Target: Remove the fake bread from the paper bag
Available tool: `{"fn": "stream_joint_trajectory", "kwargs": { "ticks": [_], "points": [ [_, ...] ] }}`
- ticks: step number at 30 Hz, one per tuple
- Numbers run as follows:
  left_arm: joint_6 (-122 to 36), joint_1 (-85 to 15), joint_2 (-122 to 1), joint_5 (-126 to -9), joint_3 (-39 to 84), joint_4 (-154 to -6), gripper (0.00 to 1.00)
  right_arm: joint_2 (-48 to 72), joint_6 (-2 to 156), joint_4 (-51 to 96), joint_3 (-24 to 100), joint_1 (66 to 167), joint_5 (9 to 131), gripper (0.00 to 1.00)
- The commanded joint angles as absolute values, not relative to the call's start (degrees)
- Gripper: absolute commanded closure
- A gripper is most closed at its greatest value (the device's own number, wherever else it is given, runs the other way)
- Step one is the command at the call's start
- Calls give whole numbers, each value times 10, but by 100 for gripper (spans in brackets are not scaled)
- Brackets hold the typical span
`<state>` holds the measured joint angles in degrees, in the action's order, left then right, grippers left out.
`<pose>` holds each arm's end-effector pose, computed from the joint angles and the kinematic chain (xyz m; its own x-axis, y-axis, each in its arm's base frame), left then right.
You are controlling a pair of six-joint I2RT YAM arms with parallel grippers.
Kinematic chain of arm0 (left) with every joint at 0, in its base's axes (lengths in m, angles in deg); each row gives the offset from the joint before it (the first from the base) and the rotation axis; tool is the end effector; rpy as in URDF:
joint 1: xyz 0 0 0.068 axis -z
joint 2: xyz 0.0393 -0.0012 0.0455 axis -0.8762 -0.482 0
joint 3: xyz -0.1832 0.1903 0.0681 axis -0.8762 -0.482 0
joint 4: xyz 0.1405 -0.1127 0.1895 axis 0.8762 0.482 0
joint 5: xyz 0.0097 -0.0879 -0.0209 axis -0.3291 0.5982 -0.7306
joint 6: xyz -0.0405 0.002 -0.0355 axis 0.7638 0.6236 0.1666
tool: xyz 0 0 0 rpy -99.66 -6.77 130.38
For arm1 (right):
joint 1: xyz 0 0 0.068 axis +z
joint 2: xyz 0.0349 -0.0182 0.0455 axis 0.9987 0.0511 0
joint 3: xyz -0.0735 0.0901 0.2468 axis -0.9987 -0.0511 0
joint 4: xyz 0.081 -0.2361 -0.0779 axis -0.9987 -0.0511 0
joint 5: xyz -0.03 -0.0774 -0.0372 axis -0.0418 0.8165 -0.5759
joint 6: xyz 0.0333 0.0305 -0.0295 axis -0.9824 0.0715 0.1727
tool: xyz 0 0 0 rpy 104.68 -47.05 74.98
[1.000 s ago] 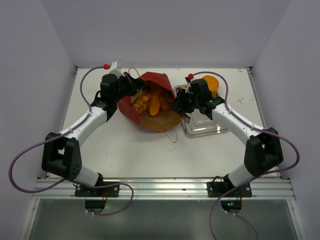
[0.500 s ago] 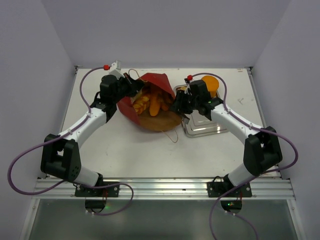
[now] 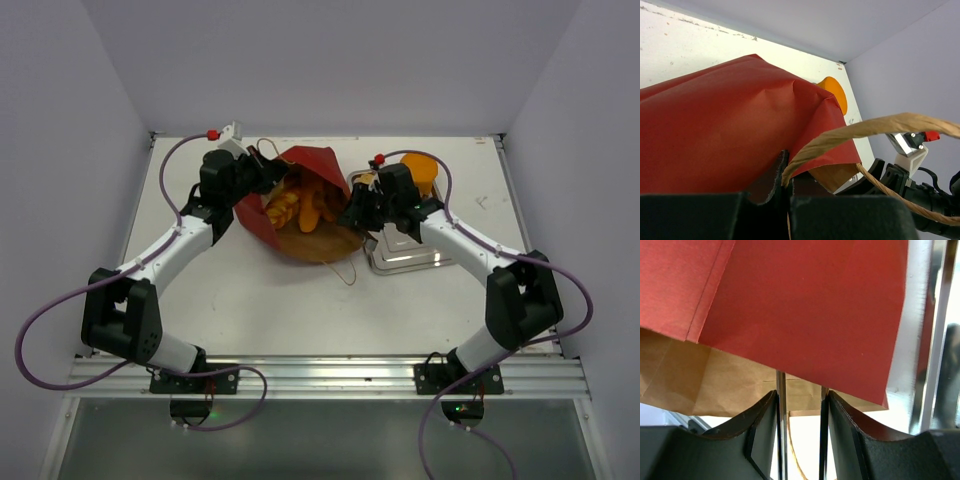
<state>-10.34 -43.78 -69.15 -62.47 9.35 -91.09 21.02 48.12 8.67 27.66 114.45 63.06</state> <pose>0.3283 -0.1116 0.3054 -0.4940 -0.5577 -0.6671 0.2269 0.6579 -0.7181 0.3084 0.1699 0.2588 -0.8201 0.2101 -0.5323 -0.1736 0.7950 0.5813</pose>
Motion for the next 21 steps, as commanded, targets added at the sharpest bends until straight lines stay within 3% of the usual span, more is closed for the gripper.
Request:
{"fn": "stream_joint_trajectory", "kwargs": {
  "ticks": [1,12,15,16,21],
  "points": [
    [-106,-435,-671,-622,87,-920,100,220,459,129,279,1147,603,54],
    [-108,-436,-669,-620,87,-920,100,247,452,120,290,1144,605,58],
    [-109,-435,-668,-623,86,-919,100,243,450,126,286,1138,596,74],
    [-110,-435,-667,-623,85,-919,100,241,448,129,281,1132,593,84],
    [-114,-435,-669,-629,83,-920,100,220,449,152,270,1114,562,100]
  ]
}}
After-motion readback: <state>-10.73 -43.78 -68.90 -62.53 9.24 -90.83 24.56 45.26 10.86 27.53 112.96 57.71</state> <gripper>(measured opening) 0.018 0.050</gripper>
